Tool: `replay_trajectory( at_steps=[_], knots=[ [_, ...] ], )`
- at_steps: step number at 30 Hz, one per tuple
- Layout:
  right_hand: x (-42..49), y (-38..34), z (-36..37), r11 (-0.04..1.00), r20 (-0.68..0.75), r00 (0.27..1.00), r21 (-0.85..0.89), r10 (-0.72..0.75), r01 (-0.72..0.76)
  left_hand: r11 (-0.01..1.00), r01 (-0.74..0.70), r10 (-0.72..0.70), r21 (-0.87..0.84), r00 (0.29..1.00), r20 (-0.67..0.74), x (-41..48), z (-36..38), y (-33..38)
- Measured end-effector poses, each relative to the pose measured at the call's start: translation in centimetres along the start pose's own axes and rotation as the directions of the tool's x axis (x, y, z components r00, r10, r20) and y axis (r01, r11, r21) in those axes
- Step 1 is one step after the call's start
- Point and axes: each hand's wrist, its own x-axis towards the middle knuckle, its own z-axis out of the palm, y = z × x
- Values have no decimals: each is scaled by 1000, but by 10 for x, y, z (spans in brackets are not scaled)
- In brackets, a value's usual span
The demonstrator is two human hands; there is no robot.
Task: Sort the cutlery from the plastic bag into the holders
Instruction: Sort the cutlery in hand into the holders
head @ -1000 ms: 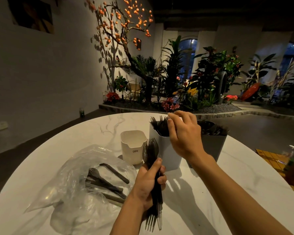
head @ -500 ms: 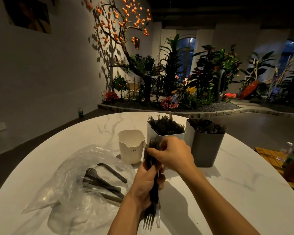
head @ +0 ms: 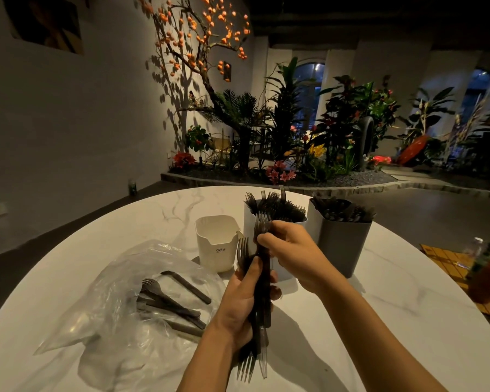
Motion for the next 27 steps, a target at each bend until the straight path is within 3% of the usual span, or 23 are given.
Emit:
replay_trajectory(
  at_steps=[11,16,21,27],
  knots=[
    [-4,8,1,954,68,994,282,83,-99,999,-6,6,-54,1000,7,3,-5,0],
    [-7,15,2,996,-2,999,80,36,-36,999,-41,41,23,999,-6,3,-5,-1],
    [-9,10,-9,992,67,998,124,10,-18,999,-22,23,27,999,-24,1,0,0],
    [-10,7,-13,971,140,988,220,69,-99,1000,-24,24,13,998,-56,3,-1,-1]
  ],
)
